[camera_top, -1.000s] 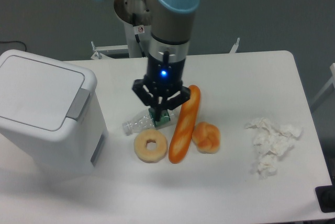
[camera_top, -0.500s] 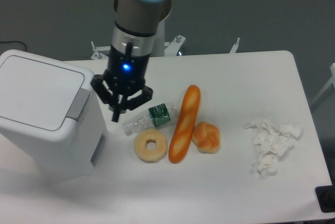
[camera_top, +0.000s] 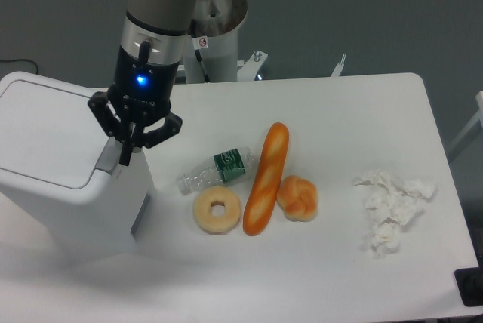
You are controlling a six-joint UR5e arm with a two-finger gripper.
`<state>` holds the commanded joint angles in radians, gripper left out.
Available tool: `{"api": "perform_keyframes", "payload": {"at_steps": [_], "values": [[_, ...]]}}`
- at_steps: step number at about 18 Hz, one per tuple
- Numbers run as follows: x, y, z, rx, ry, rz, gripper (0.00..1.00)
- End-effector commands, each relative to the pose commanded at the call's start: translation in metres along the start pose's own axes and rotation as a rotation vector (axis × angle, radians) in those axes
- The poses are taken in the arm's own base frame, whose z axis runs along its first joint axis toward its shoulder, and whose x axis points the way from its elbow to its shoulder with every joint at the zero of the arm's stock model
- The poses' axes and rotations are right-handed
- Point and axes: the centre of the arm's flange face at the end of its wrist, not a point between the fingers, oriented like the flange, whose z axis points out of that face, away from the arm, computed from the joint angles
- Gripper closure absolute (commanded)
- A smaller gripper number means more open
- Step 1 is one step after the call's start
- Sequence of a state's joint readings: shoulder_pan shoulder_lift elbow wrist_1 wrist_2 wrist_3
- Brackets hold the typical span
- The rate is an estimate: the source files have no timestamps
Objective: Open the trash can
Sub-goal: 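Lower the gripper onto the lid edge and push the lid open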
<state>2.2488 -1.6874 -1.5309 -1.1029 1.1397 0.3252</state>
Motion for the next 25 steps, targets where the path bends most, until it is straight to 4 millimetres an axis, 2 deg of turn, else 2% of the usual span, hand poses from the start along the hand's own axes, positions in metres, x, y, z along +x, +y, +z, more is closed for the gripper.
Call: {"api": "perform_keyframes", "payload": {"at_steps": [3,5,11,25], "values": [[0.003,0.001,0.002,-0.007,0.005,0.003,1.0],[0.013,0.002,0.006,-0.017,0.012,0.011,1.0],[0.012,0.01,0.015,-0.037,0.017,0.004,1.0],[0.011,0.011,0.007,-0.026,0.014,0.002,1.0]]}}
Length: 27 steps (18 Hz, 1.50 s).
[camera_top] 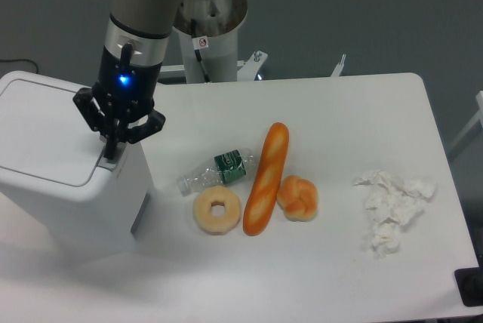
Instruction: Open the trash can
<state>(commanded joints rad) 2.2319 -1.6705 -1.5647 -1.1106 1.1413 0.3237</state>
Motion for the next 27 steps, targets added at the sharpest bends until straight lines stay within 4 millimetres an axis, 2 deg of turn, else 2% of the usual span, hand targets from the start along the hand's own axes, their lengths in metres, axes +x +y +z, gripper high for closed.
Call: {"api": "perform_keyframes", "payload": {"at_steps": [9,11,12,15,17,18,19,22,24,27], "values": [[-0.002,0.0,-0.009,0.013,-0.006,-0.003,0.99],[-0.007,-0.003,-0.015,0.026,-0.015,-0.008,0.81],[-0.014,-0.004,-0.019,0.033,-0.023,-0.017,0.76],[-0.046,-0.002,-0.03,0.046,-0.052,-0.06,0.6],[-0.065,0.0,-0.032,0.049,-0.069,-0.078,0.42],[-0.078,0.002,-0.034,0.052,-0.08,-0.093,0.27],[-0.09,0.004,-0.038,0.054,-0.094,-0.109,0.0],[-0.121,0.014,-0.043,0.045,-0.135,-0.143,0.0],[-0.143,0.021,-0.038,0.0,-0.202,-0.127,0.0],[-0.188,0.036,-0.033,-0.092,-0.299,-0.042,0.0]]}}
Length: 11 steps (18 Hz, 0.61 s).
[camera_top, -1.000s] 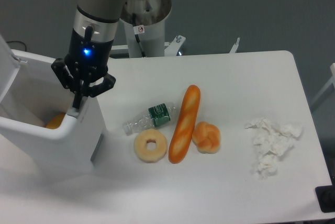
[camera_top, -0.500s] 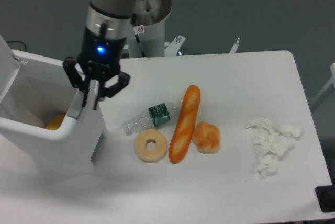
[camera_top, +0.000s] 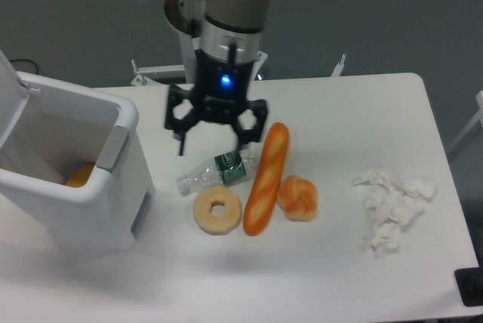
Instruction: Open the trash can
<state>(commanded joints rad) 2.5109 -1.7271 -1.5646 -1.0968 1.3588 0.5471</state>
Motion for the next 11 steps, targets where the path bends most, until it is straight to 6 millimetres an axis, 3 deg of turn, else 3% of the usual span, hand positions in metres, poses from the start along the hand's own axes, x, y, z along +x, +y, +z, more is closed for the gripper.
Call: {"api": "perform_keyframes", "payload": {"at_steps": [7,11], "values": [[-0.116,0.046,0.032,-0.11,-0.043,0.193,0.0],[-0.164,0.075,0.053,-0.2,-0.032,0.425,0.0]]}}
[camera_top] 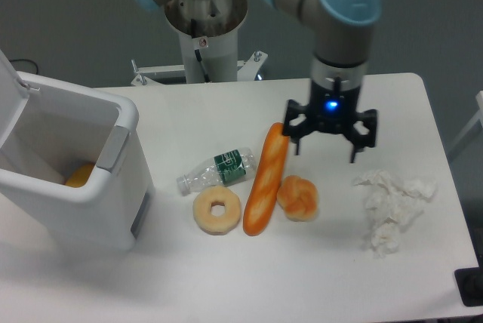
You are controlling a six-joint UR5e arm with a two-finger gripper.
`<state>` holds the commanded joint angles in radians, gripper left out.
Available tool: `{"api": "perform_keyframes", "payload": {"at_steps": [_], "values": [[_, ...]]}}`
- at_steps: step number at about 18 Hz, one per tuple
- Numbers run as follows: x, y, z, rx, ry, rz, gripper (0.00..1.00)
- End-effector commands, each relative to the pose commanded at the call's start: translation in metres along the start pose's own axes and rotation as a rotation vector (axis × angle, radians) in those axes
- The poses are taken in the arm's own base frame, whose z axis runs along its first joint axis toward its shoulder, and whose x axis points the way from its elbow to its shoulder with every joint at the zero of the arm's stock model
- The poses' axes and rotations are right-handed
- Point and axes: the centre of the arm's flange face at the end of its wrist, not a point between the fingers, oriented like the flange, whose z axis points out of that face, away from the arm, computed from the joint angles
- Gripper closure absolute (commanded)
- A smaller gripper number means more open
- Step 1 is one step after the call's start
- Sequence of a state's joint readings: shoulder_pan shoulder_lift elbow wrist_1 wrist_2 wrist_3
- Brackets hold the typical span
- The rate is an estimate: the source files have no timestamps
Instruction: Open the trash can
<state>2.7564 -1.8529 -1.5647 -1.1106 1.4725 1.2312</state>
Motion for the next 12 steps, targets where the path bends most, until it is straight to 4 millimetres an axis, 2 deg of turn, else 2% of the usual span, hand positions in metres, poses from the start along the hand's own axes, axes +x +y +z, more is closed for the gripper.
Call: {"api": "perform_keyframes", "payload": {"at_steps": [6,8,12], "values": [[-0.03,0.031,0.05,-0.114,0.029,0.137,0.0],[-0.036,0.032,0.05,-0.111,0.017,0.14,0.0],[-0.035,0.032,0.048,-0.109,0.014,0.128,0.0]]}}
